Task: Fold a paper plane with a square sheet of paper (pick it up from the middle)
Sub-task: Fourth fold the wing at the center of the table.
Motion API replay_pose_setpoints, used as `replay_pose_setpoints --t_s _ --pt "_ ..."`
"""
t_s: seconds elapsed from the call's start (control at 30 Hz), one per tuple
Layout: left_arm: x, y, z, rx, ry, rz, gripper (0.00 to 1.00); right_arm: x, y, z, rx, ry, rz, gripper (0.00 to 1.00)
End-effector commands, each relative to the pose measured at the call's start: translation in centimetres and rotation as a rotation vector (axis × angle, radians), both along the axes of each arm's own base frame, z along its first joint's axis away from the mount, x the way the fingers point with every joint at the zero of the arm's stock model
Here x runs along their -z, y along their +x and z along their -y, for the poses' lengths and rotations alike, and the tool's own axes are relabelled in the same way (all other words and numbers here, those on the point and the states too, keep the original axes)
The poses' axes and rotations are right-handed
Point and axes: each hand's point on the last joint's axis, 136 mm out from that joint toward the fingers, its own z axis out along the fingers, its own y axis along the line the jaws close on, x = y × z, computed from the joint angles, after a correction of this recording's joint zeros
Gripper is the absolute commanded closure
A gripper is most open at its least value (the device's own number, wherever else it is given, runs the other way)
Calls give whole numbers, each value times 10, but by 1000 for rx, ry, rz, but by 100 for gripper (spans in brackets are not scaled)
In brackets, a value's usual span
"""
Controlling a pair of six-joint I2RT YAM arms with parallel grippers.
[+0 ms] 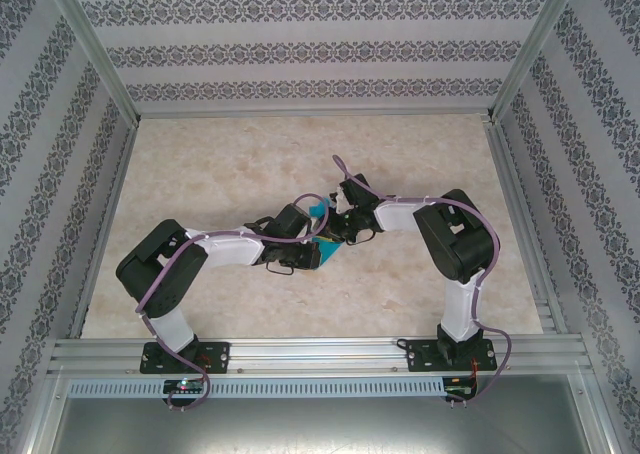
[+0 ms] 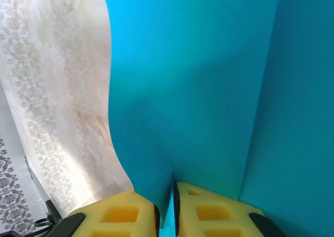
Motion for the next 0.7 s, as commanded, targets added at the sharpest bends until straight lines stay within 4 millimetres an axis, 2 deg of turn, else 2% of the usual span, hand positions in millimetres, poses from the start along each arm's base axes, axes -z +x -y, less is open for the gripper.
replay_pose_setpoints --t_s 0.0,0.27,0.5,0.67 --pt "34 -27 -20 43 103 -85 91 15 6 23 66 -79 -26 82" --pt "43 -34 -29 56 144 -92 92 -10 18 28 102 -23 18 79" --pt "45 -35 -29 70 150 -91 92 -31 16 43 137 -1 59 76" --pt "45 -34 -28 78 152 -92 92 -39 5 48 136 14 65 76"
